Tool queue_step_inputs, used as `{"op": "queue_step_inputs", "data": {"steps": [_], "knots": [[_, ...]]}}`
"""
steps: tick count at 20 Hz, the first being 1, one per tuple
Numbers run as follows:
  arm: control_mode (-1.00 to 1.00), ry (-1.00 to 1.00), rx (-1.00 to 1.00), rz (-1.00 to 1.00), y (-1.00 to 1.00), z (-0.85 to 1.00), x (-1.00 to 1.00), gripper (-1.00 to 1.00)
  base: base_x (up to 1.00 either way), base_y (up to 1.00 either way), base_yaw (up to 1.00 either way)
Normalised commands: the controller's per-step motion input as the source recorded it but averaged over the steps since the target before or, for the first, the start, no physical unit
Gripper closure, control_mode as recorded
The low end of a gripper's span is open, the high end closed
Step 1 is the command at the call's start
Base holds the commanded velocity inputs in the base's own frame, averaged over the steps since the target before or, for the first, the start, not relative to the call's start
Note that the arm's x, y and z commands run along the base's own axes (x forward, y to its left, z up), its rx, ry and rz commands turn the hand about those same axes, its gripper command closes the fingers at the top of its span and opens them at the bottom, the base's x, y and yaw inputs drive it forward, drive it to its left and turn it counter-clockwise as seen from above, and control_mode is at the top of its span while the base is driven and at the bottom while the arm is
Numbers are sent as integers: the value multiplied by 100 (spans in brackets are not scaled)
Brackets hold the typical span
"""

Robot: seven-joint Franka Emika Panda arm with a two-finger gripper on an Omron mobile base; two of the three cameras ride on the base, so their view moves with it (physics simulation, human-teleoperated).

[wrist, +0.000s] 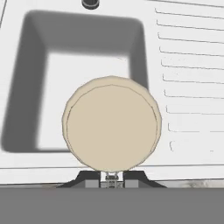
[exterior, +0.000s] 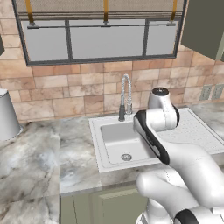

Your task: Pick up the dish brush and soap dispenser from the sink, and place them back in the cabinet, and close the cabinet doors.

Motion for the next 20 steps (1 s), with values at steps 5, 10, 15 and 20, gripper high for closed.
{"op": "queue_step_inputs", "data": {"steps": [5, 10, 15, 20], "knots": [[-100, 0, 0, 0, 0, 41, -28, 100, 0, 0, 0], [-100, 0, 0, 0, -1, 40, -33, 100, 0, 0, 0], [-100, 1, 0, 0, -7, 50, -28, 100, 0, 0, 0], [-100, 4, 0, 0, -1, 53, -14, 100, 0, 0, 0]]}}
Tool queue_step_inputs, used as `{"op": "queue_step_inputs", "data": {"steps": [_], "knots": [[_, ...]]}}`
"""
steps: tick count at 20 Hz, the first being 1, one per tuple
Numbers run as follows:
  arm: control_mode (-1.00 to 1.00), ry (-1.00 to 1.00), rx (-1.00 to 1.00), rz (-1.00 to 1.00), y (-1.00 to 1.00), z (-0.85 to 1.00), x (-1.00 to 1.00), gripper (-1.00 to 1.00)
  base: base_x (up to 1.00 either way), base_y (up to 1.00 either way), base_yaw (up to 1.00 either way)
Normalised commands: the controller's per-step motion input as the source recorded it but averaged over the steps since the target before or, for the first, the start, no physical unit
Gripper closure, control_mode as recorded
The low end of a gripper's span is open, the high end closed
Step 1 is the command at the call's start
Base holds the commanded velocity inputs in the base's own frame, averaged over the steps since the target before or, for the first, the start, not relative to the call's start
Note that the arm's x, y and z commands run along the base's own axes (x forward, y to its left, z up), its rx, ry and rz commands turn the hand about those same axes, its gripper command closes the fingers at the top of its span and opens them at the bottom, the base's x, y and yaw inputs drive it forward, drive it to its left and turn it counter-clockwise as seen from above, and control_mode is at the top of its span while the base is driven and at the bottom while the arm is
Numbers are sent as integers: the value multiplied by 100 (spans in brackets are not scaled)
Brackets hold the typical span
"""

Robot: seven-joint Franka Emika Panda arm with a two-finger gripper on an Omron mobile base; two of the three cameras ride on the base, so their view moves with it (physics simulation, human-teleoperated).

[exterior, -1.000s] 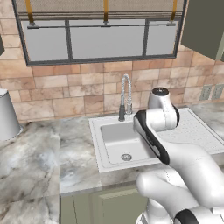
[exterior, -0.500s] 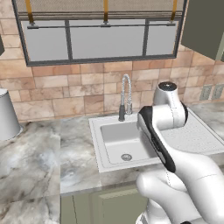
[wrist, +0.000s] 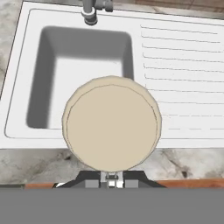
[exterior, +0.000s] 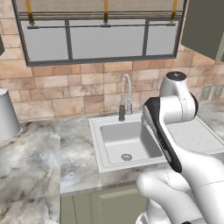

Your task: Pick up the dish brush and soap dispenser from the sink, and place them back in the cabinet, and close the cabinet doors.

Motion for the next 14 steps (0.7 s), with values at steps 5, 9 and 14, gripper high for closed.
{"op": "queue_step_inputs", "data": {"steps": [5, 9, 14], "knots": [[-100, 7, 0, 0, 0, 57, -14, 100, 0, 0, 0], [-100, 7, 0, 0, 0, 53, -19, 100, 0, 0, 0], [-100, 1, 0, 0, 0, 6, -36, 100, 0, 0, 0]]}}
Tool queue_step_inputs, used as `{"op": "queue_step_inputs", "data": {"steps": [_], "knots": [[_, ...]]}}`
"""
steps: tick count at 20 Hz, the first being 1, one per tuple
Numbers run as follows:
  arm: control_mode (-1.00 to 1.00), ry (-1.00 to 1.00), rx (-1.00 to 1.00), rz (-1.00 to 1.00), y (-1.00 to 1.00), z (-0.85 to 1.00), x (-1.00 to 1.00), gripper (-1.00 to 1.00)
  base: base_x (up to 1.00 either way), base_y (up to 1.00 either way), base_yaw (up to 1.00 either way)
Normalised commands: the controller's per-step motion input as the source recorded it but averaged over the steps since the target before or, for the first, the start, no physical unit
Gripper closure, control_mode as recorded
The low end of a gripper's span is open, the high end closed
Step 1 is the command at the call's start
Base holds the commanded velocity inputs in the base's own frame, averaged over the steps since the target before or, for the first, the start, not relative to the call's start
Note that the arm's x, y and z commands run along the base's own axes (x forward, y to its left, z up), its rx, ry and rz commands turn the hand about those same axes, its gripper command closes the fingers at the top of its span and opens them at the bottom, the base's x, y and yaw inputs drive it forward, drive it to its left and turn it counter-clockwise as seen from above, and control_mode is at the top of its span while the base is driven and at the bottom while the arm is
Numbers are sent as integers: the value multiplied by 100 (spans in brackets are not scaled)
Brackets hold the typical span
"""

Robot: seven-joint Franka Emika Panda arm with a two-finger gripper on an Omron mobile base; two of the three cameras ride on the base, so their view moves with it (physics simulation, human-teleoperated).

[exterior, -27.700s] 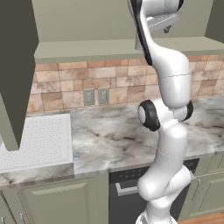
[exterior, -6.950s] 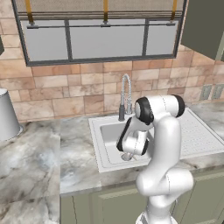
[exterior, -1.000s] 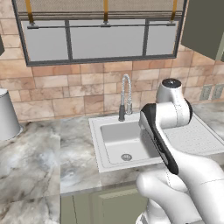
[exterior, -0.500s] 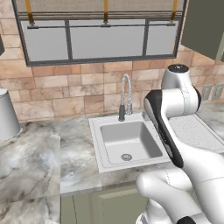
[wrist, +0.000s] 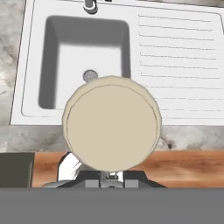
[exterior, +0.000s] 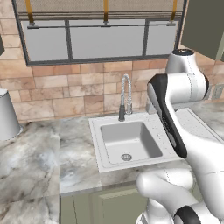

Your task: Pick up the dish brush and soap dispenser from the sink, and place them back in the cabinet, and close the cabinet doors.

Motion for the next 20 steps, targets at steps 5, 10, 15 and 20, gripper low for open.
{"op": "queue_step_inputs", "data": {"steps": [5, 10, 15, 20], "knots": [[-100, 0, 0, 0, 0, 0, -51, 100, 0, 0, 0], [-100, 0, 0, 0, 0, 6, -36, 100, 0, 0, 0], [-100, 1, 0, 0, 0, 21, -17, 100, 0, 0, 0], [-100, 3, 0, 0, 0, 17, -4, 100, 0, 0, 0]]}}
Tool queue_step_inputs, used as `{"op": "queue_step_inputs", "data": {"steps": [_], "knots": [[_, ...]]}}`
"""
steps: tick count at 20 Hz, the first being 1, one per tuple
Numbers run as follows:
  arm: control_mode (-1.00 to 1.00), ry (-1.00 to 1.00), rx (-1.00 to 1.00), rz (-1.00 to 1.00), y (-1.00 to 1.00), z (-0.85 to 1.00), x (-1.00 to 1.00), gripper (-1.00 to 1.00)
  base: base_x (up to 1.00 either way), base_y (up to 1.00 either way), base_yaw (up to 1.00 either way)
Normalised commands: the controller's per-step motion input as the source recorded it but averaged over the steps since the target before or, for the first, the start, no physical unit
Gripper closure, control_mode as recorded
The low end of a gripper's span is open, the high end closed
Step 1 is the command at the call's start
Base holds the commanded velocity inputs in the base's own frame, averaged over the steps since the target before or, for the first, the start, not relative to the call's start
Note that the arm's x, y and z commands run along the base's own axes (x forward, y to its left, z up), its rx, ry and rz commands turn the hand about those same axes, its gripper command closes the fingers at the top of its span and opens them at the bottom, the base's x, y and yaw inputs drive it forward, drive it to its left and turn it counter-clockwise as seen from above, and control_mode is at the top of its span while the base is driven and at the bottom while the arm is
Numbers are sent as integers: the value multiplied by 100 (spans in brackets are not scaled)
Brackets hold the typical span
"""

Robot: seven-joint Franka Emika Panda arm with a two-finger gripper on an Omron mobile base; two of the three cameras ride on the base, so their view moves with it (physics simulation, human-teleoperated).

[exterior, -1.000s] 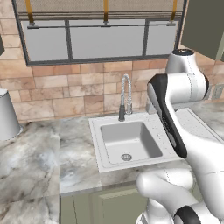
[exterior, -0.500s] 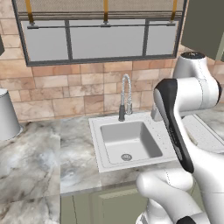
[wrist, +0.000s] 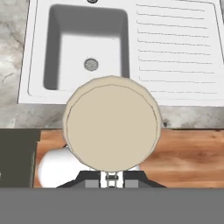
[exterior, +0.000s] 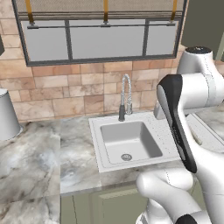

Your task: Pick up the dish brush and soap dispenser from the sink, and place them back in the cabinet, and close the cabinet doors.

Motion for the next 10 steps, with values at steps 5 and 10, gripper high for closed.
{"op": "queue_step_inputs", "data": {"steps": [5, 10], "knots": [[-100, 4, 0, 0, 0, 4, -6, 100, 0, 0, 0], [-100, 3, 1, 0, 0, 0, -6, 100, 0, 0, 0]]}}
